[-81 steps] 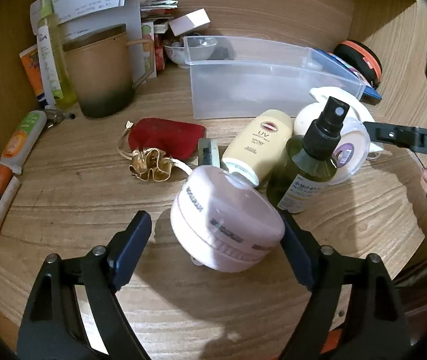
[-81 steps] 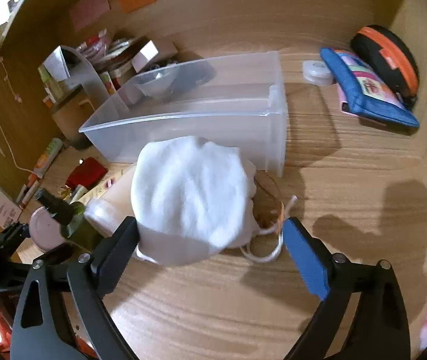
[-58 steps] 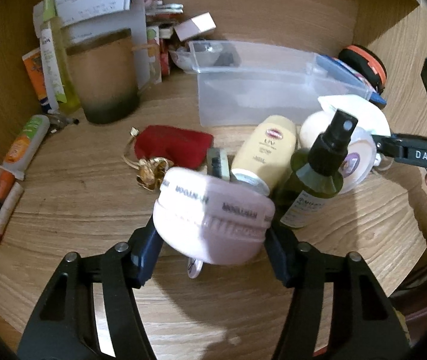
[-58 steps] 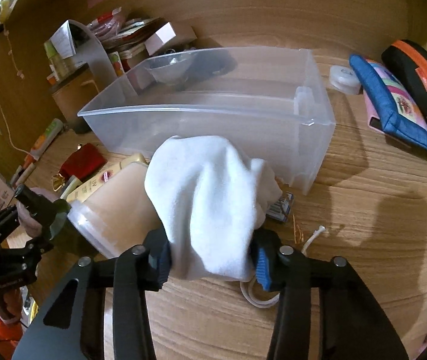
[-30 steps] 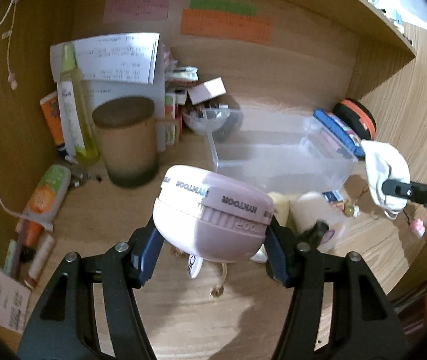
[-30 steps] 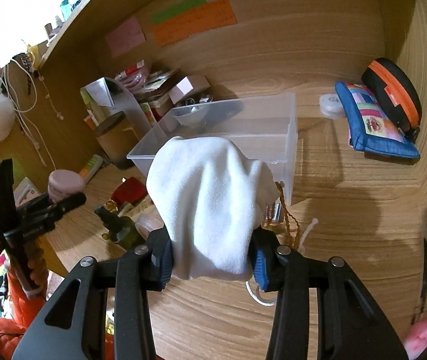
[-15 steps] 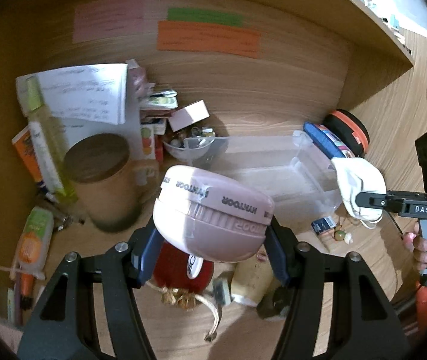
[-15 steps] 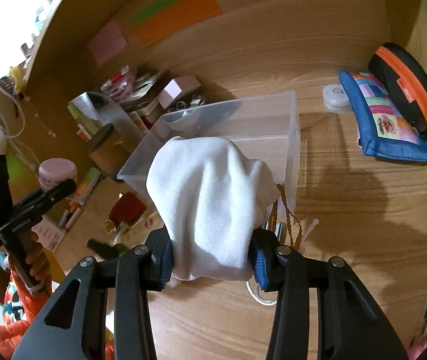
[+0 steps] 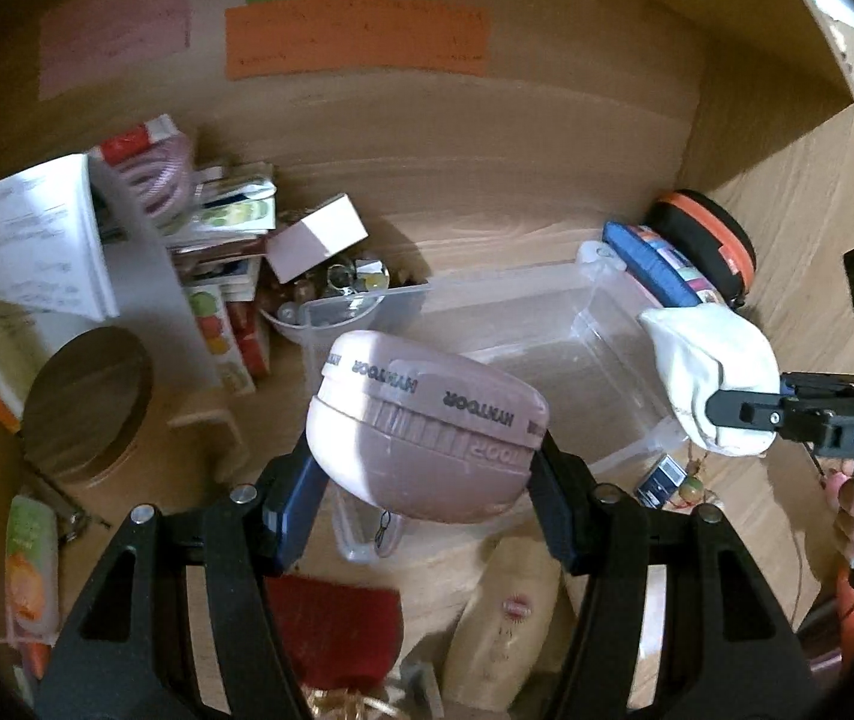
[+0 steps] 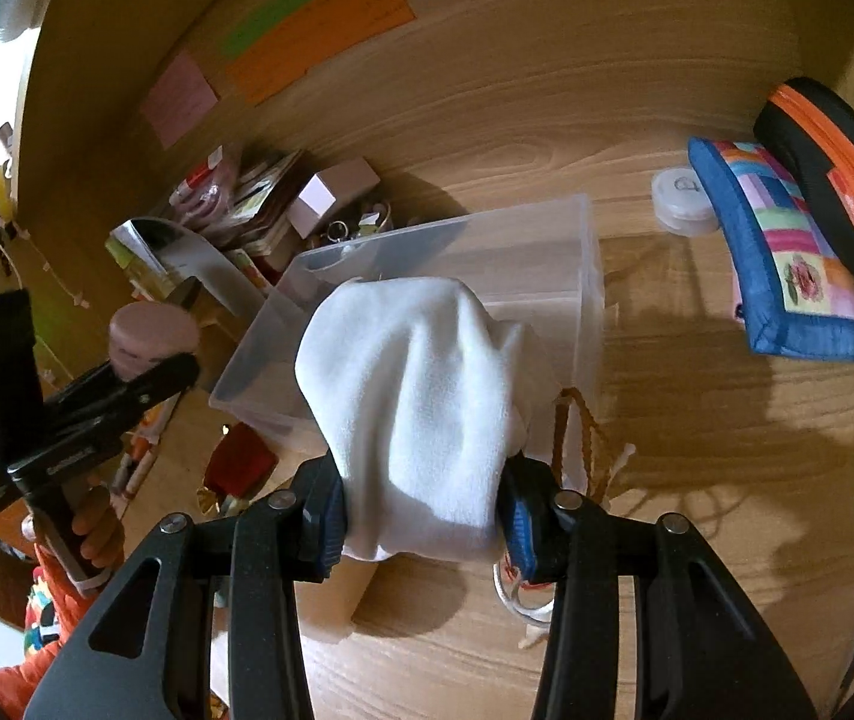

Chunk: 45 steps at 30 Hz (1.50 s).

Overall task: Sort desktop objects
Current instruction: 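Carry both items over the clear box and open both tools to drop them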

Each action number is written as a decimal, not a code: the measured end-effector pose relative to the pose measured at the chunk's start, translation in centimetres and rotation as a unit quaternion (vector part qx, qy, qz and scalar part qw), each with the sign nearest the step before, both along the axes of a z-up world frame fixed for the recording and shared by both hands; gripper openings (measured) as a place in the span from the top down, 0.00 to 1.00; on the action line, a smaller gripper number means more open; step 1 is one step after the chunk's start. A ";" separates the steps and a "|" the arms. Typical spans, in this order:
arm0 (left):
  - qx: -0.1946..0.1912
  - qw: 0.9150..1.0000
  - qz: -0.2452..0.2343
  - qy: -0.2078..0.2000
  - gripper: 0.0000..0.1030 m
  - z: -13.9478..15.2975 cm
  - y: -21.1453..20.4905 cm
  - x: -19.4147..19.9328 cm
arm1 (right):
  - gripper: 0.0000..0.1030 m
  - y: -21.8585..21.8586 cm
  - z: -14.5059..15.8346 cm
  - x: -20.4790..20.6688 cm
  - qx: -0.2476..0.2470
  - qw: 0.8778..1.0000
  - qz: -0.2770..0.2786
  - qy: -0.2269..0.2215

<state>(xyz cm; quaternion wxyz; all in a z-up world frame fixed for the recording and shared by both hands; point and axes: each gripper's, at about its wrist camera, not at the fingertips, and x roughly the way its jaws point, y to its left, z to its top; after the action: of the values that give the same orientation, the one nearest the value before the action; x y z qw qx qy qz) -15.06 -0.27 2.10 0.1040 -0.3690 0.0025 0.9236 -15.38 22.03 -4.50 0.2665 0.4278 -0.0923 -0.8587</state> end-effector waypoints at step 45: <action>-0.046 0.996 -0.040 -0.072 0.38 -6.1 3.7 -7.1 | 0.62 -6.6 -2.5 -6.4 0.170 0.984 0.052 -0.008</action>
<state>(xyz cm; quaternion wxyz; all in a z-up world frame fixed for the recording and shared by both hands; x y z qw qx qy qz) -22.14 3.38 -4.04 0.1231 -0.4385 0.0525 0.8887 -21.82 15.42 -7.05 0.2332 0.4784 0.0754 -0.8432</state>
